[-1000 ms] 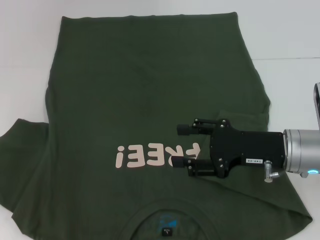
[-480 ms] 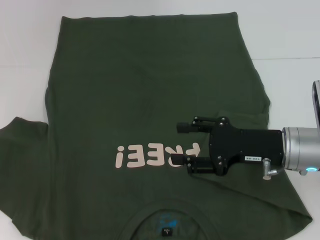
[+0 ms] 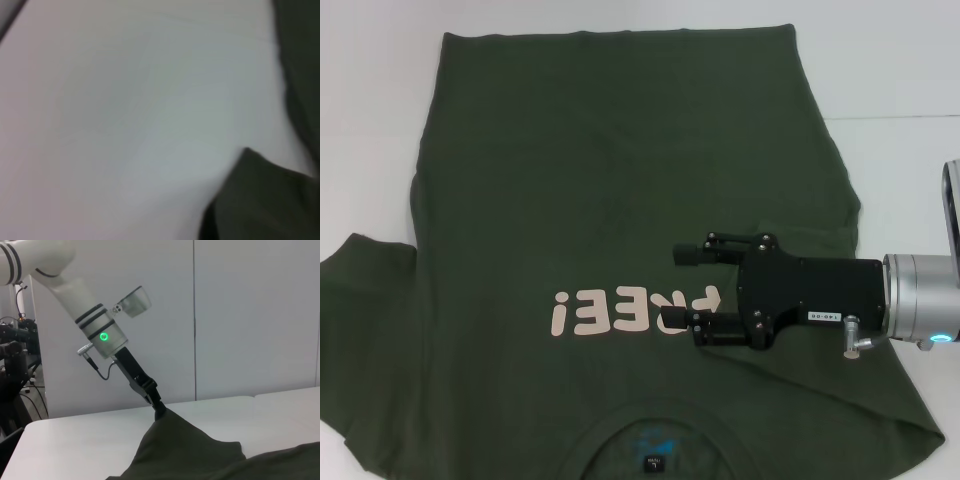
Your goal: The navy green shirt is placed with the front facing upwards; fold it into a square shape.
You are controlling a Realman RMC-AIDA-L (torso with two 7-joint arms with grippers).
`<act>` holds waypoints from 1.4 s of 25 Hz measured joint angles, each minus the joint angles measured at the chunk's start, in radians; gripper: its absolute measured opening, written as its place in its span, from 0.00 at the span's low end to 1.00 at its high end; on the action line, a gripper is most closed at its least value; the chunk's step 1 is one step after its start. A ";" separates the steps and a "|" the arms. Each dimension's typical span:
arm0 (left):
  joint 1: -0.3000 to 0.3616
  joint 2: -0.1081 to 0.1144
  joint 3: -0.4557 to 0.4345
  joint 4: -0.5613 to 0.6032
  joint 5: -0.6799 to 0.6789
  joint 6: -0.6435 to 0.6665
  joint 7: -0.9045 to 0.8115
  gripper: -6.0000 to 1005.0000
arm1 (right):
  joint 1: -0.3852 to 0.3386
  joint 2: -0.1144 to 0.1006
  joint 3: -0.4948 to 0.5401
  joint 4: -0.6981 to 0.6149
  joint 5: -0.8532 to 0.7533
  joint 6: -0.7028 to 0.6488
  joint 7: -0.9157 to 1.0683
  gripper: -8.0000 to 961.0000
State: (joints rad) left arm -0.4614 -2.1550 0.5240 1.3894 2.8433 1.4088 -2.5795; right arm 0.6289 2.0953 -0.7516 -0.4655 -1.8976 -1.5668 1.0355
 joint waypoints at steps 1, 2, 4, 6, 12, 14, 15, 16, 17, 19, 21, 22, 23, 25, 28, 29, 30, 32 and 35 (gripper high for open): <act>-0.004 -0.003 0.001 0.014 -0.008 0.023 0.000 0.01 | 0.000 0.000 0.000 0.000 0.000 0.000 0.000 0.80; -0.006 -0.005 0.001 0.026 -0.023 0.045 0.000 0.01 | 0.000 0.000 0.000 0.000 0.000 0.001 0.000 0.80; -0.009 -0.007 0.002 0.045 -0.086 0.100 0.001 0.01 | 0.000 0.000 0.000 0.001 0.000 0.001 0.000 0.80; -0.011 -0.006 0.002 0.051 -0.172 0.149 0.002 0.01 | 0.000 0.000 0.000 0.002 0.000 0.001 0.000 0.80; -0.023 -0.007 0.006 -0.023 -0.371 0.187 0.009 0.01 | -0.005 0.000 0.000 0.002 0.002 0.002 0.000 0.80; -0.033 -0.007 0.015 -0.086 -0.435 0.178 0.020 0.01 | -0.008 0.000 0.000 0.002 0.005 0.002 0.000 0.80; -0.036 -0.007 0.022 -0.112 -0.459 0.172 0.027 0.01 | -0.009 -0.001 0.000 0.002 0.007 0.002 0.000 0.80; -0.041 -0.007 0.030 -0.143 -0.485 0.161 0.036 0.01 | -0.010 -0.002 0.000 0.002 0.008 0.002 0.000 0.80; -0.045 -0.008 0.039 -0.171 -0.505 0.149 0.044 0.01 | -0.012 -0.002 0.000 0.002 0.009 0.002 0.000 0.80; -0.051 -0.008 0.067 -0.219 -0.537 0.117 0.059 0.01 | -0.015 -0.003 0.000 0.002 0.009 0.002 0.000 0.80; -0.059 -0.008 0.107 -0.271 -0.557 0.073 0.066 0.01 | -0.018 -0.003 0.000 0.002 0.009 0.002 0.000 0.80; -0.061 -0.008 0.117 -0.283 -0.560 0.061 0.066 0.01 | -0.020 -0.003 0.000 0.002 0.009 0.001 0.000 0.80; -0.064 -0.008 0.132 -0.300 -0.560 0.041 0.067 0.01 | -0.021 -0.003 0.000 0.001 0.010 0.000 0.000 0.80; -0.066 -0.007 0.158 -0.327 -0.561 0.004 0.069 0.02 | -0.024 -0.003 0.000 0.001 0.012 -0.001 0.000 0.80; -0.071 -0.008 0.185 -0.371 -0.562 -0.038 0.079 0.02 | -0.028 -0.003 0.001 0.001 0.012 -0.003 0.000 0.80; -0.076 -0.008 0.191 -0.394 -0.562 -0.052 0.085 0.02 | -0.030 -0.003 0.001 0.001 0.012 -0.004 0.000 0.80; -0.080 -0.008 0.194 -0.410 -0.562 -0.059 0.090 0.02 | -0.031 -0.003 0.002 0.001 0.012 -0.005 0.000 0.80; -0.089 -0.008 0.195 -0.442 -0.563 -0.077 0.105 0.02 | -0.032 -0.003 0.002 -0.001 0.013 -0.006 0.000 0.80; -0.100 -0.007 0.190 -0.480 -0.575 -0.094 0.118 0.03 | -0.034 -0.003 0.002 -0.002 0.014 -0.011 0.000 0.80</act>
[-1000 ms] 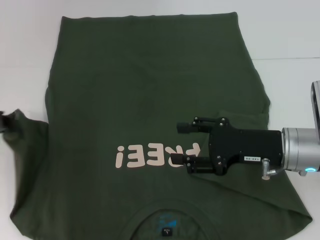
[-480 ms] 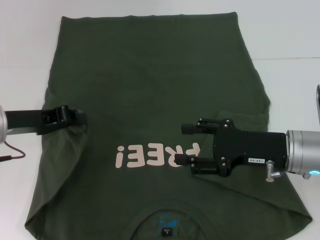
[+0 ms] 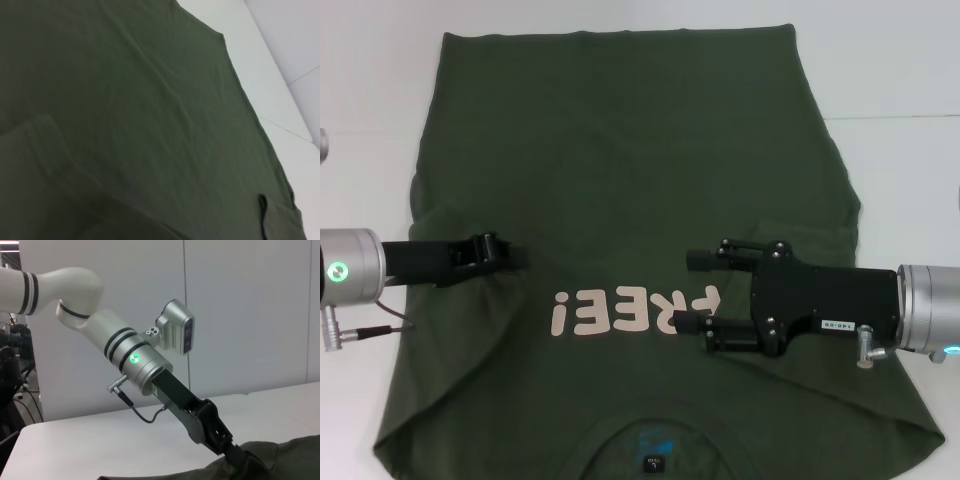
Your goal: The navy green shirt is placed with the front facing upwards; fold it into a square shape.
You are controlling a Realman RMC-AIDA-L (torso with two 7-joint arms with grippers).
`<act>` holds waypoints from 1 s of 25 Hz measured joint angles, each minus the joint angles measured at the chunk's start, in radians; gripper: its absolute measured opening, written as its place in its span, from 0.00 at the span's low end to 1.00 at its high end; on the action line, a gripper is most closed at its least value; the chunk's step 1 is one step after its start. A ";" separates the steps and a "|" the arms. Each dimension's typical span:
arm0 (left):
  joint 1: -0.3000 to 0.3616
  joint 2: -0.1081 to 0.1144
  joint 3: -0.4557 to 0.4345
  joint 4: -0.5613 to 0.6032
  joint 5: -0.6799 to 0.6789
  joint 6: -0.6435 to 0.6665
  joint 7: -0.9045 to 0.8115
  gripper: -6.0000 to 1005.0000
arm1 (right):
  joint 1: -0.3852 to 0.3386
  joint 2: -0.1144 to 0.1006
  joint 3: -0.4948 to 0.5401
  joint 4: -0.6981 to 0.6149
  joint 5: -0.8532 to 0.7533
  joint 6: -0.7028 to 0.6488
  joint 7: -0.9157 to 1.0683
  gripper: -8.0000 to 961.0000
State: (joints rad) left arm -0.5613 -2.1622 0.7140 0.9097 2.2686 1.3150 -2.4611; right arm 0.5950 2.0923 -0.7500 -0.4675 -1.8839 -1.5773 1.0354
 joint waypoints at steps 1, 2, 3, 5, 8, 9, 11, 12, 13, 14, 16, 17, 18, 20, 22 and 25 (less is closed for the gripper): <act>-0.004 0.002 -0.002 -0.017 -0.011 -0.001 0.003 0.03 | -0.001 0.000 0.000 0.000 0.000 -0.004 0.000 0.80; -0.005 0.004 -0.003 -0.027 -0.019 0.001 0.007 0.05 | -0.002 0.000 0.000 -0.001 0.000 -0.008 0.000 0.81; -0.005 0.005 -0.004 -0.035 -0.034 0.009 0.018 0.06 | -0.003 0.000 0.000 -0.002 0.000 -0.014 0.000 0.81; -0.003 0.006 -0.010 -0.039 -0.064 0.039 0.049 0.10 | -0.004 -0.001 0.000 -0.004 0.000 -0.022 0.000 0.81; 0.001 0.012 -0.065 -0.040 -0.127 0.140 0.112 0.15 | -0.004 -0.002 0.001 -0.020 0.000 -0.032 0.025 0.81; 0.001 0.014 -0.083 -0.041 -0.141 0.163 0.125 0.16 | -0.004 -0.002 0.002 -0.030 0.000 -0.034 0.041 0.81; 0.004 0.022 -0.136 -0.052 -0.182 0.232 0.183 0.20 | -0.007 -0.004 0.000 -0.074 -0.001 -0.037 0.100 0.81; 0.005 0.024 -0.154 -0.058 -0.197 0.254 0.204 0.21 | -0.009 -0.004 -0.002 -0.099 -0.002 -0.038 0.135 0.81; 0.010 0.027 -0.188 -0.068 -0.226 0.301 0.252 0.25 | -0.012 -0.004 -0.005 -0.139 -0.007 -0.039 0.189 0.81; 0.012 0.029 -0.200 -0.073 -0.238 0.320 0.270 0.28 | -0.015 -0.004 -0.010 -0.183 -0.019 -0.042 0.254 0.81; 0.022 0.031 -0.233 -0.080 -0.263 0.367 0.324 0.35 | -0.015 -0.005 -0.021 -0.281 -0.060 -0.046 0.415 0.82; 0.028 0.031 -0.244 -0.082 -0.274 0.385 0.350 0.38 | -0.013 -0.004 -0.032 -0.337 -0.090 -0.050 0.513 0.82; 0.033 0.030 -0.250 -0.082 -0.280 0.393 0.366 0.41 | -0.009 -0.005 -0.051 -0.398 -0.121 -0.052 0.625 0.82; 0.041 0.028 -0.258 -0.082 -0.287 0.402 0.390 0.52 | -0.005 -0.005 -0.097 -0.521 -0.186 -0.058 0.849 0.82; 0.046 0.026 -0.260 -0.083 -0.290 0.403 0.416 0.62 | -0.004 -0.006 -0.133 -0.618 -0.236 -0.064 1.015 0.83; 0.051 0.024 -0.262 -0.084 -0.305 0.410 0.447 0.74 | -0.005 -0.007 -0.144 -0.705 -0.281 -0.078 1.231 0.84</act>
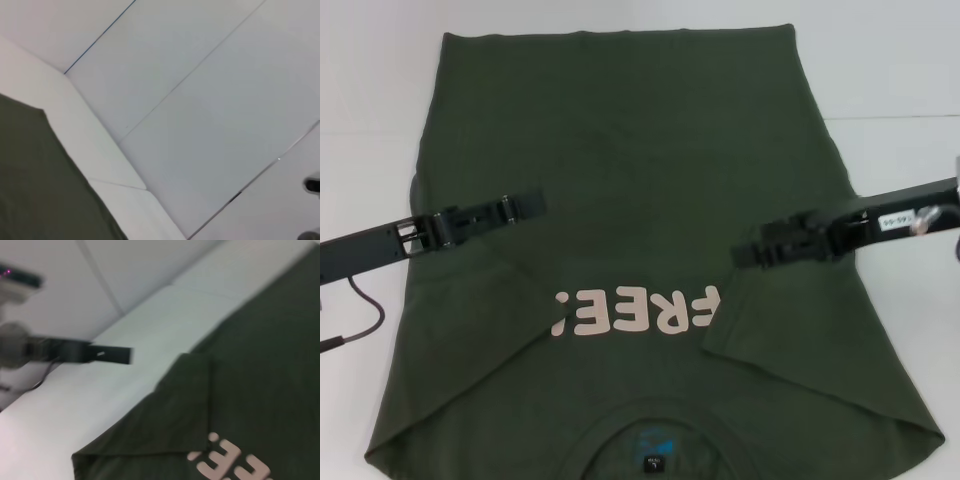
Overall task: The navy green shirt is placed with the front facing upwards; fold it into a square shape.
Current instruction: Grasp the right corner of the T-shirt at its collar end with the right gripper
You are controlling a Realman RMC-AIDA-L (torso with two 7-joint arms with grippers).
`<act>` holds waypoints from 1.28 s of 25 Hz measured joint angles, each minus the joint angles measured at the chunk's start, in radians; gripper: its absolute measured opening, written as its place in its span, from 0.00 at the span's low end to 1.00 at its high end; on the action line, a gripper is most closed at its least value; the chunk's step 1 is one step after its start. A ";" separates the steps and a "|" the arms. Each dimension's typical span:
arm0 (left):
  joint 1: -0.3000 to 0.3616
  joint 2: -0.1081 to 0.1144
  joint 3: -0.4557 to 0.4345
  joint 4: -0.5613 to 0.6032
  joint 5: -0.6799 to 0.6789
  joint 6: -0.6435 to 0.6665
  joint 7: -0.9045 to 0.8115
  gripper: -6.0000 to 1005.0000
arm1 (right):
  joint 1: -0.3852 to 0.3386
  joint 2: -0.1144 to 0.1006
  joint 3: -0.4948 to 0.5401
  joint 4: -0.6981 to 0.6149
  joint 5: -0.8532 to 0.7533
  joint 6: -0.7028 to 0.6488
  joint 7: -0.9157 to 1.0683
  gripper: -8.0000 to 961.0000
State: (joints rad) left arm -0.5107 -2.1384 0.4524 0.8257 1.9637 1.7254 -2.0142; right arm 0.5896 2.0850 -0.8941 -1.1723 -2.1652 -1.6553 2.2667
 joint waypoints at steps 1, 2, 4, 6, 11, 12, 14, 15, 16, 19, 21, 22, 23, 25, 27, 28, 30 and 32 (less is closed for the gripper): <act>0.001 0.000 -0.001 0.000 -0.004 0.007 0.015 0.77 | -0.001 -0.003 0.006 -0.016 -0.006 -0.007 0.065 0.84; 0.002 0.000 0.000 0.000 -0.008 0.013 0.026 0.80 | -0.003 -0.006 0.017 -0.029 -0.009 -0.018 0.116 0.85; 0.003 0.000 -0.001 0.000 -0.008 0.027 0.069 0.87 | -0.015 -0.011 0.044 -0.051 -0.014 -0.040 0.210 0.85; 0.003 0.001 -0.001 0.000 -0.012 0.033 0.097 0.90 | -0.033 -0.014 0.065 -0.067 -0.026 -0.060 0.281 0.84; -0.001 0.008 -0.003 0.004 -0.023 0.025 0.133 0.96 | -0.097 -0.018 0.138 -0.065 -0.087 -0.081 0.359 0.84; -0.004 0.010 -0.003 0.004 -0.023 0.024 0.136 0.96 | -0.109 -0.019 0.161 -0.060 -0.094 -0.087 0.363 0.84; -0.011 0.013 -0.003 0.005 -0.023 0.023 0.142 0.96 | -0.130 -0.023 0.218 -0.039 -0.094 -0.112 0.360 0.84; -0.014 0.015 -0.003 0.005 -0.023 0.022 0.146 0.95 | -0.137 -0.027 0.256 -0.022 -0.088 -0.137 0.352 0.84; -0.019 0.016 -0.003 0.005 -0.023 0.022 0.149 0.95 | -0.143 -0.033 0.294 -0.003 -0.080 -0.163 0.340 0.84; -0.031 0.019 0.000 0.001 -0.023 0.011 0.156 0.95 | -0.149 -0.051 0.375 0.056 -0.074 -0.223 0.315 0.84; -0.039 0.020 0.004 0.000 -0.023 0.001 0.157 0.95 | -0.156 -0.064 0.387 0.072 -0.098 -0.233 0.317 0.84; -0.041 0.020 0.005 0.000 -0.023 -0.001 0.158 0.95 | -0.158 -0.068 0.387 0.075 -0.119 -0.232 0.319 0.84; -0.045 0.020 0.006 0.000 -0.023 -0.004 0.158 0.95 | -0.158 -0.071 0.387 0.076 -0.141 -0.231 0.321 0.84; -0.050 0.020 0.007 0.000 -0.023 -0.007 0.158 0.95 | -0.155 -0.076 0.387 0.078 -0.190 -0.227 0.320 0.84; -0.053 0.018 0.007 0.000 -0.023 -0.013 0.159 0.95 | -0.145 -0.084 0.387 0.079 -0.233 -0.220 0.317 0.84; -0.053 0.015 0.008 -0.001 -0.023 -0.018 0.159 0.95 | -0.138 -0.088 0.387 0.080 -0.250 -0.215 0.318 0.84; -0.053 0.013 0.008 -0.003 -0.023 -0.026 0.159 0.95 | -0.120 -0.100 0.387 0.085 -0.281 -0.201 0.331 0.84; -0.052 0.012 0.008 -0.009 -0.023 -0.030 0.164 0.95 | -0.091 -0.118 0.383 0.106 -0.338 -0.184 0.346 0.84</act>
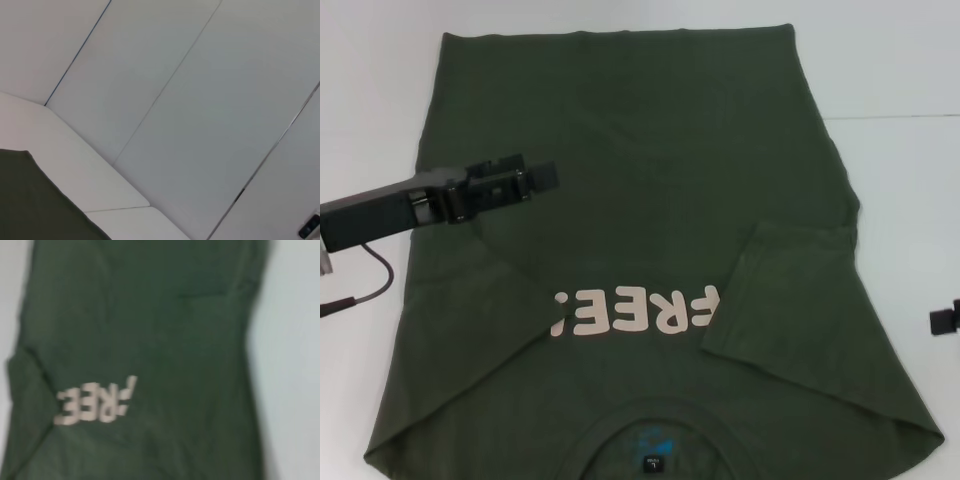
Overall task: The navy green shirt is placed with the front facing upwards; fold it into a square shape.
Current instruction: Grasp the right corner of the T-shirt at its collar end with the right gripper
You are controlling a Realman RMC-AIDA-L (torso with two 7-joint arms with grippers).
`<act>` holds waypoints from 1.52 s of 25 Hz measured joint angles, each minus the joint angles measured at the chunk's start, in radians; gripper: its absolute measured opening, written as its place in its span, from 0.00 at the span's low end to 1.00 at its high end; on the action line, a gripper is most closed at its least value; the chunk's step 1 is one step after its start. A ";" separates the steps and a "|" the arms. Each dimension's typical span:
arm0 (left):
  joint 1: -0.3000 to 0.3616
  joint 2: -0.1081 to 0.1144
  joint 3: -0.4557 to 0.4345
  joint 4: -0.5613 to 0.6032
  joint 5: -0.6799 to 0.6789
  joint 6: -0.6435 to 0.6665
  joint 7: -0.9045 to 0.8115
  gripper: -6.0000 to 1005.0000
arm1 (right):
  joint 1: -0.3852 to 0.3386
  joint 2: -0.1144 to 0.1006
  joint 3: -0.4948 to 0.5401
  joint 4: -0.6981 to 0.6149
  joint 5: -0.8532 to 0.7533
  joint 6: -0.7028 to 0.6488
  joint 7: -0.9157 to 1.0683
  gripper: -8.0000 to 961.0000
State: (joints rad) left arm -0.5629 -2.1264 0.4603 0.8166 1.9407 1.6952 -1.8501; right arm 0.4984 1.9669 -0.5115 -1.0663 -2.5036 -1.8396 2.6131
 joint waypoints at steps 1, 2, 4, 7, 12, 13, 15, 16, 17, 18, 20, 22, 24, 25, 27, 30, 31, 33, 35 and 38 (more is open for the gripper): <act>0.001 0.000 0.000 -0.003 0.000 0.000 0.002 0.95 | 0.017 -0.009 -0.004 0.016 -0.036 0.009 0.005 0.84; 0.001 0.000 0.000 -0.006 0.000 0.000 0.005 0.95 | 0.035 -0.016 -0.010 0.034 -0.069 0.016 0.006 0.84; 0.002 -0.001 0.000 -0.007 0.000 0.002 0.006 0.95 | 0.074 -0.024 -0.023 0.072 -0.132 0.027 0.007 0.84; 0.001 -0.001 0.001 -0.007 0.001 0.007 0.006 0.94 | 0.123 -0.020 -0.057 0.101 -0.207 0.036 0.012 0.84; -0.001 -0.001 0.008 -0.007 0.002 0.008 0.002 0.94 | 0.162 -0.012 -0.100 0.141 -0.272 0.055 0.022 0.84; -0.001 -0.001 0.009 -0.007 0.002 0.008 0.001 0.94 | 0.164 -0.012 -0.101 0.150 -0.271 0.057 0.022 0.84; -0.001 0.000 0.009 -0.007 0.002 0.008 -0.001 0.94 | 0.166 -0.015 -0.101 0.165 -0.269 0.059 0.021 0.83; -0.001 0.000 0.009 -0.007 0.002 0.007 -0.001 0.94 | 0.166 -0.016 -0.101 0.168 -0.268 0.058 0.021 0.83; -0.001 0.000 0.009 -0.007 0.001 0.006 -0.001 0.94 | 0.166 -0.017 -0.100 0.169 -0.268 0.057 0.020 0.83; -0.002 0.000 0.009 -0.007 0.001 0.005 -0.001 0.94 | 0.166 -0.017 -0.099 0.169 -0.268 0.055 0.020 0.83; -0.002 0.000 0.009 -0.007 0.001 0.001 -0.001 0.94 | 0.165 -0.017 -0.099 0.170 -0.268 0.054 0.021 0.83; -0.002 0.000 0.009 -0.007 0.001 0.001 -0.001 0.94 | 0.164 -0.017 -0.101 0.170 -0.268 0.054 0.023 0.84; -0.002 0.001 0.009 -0.007 0.001 0.002 -0.001 0.94 | 0.163 -0.015 -0.103 0.170 -0.269 0.053 0.023 0.84; -0.002 0.001 0.009 -0.007 0.001 0.004 -0.001 0.94 | 0.162 -0.014 -0.105 0.170 -0.270 0.053 0.022 0.84; -0.002 0.001 0.007 -0.007 0.001 0.005 -0.001 0.94 | 0.160 -0.011 -0.111 0.170 -0.273 0.052 0.019 0.84; -0.001 0.001 0.005 -0.007 0.000 0.006 -0.002 0.94 | 0.155 -0.003 -0.119 0.171 -0.276 0.052 0.014 0.84; -0.001 0.001 0.005 -0.007 0.000 0.006 -0.002 0.93 | 0.153 0.001 -0.120 0.171 -0.276 0.053 0.013 0.84; 0.000 0.001 0.004 -0.007 0.000 0.006 -0.003 0.93 | 0.150 0.008 -0.123 0.171 -0.276 0.054 0.012 0.84; 0.000 0.001 0.003 -0.007 0.000 0.007 -0.003 0.93 | 0.148 0.013 -0.128 0.171 -0.277 0.058 0.011 0.83; 0.000 0.000 0.003 -0.007 0.000 0.006 -0.003 0.93 | 0.145 0.023 -0.132 0.172 -0.277 0.063 0.008 0.83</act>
State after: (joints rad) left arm -0.5630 -2.1259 0.4632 0.8099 1.9404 1.7007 -1.8531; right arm 0.6438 1.9899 -0.6438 -0.8947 -2.7804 -1.7770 2.6212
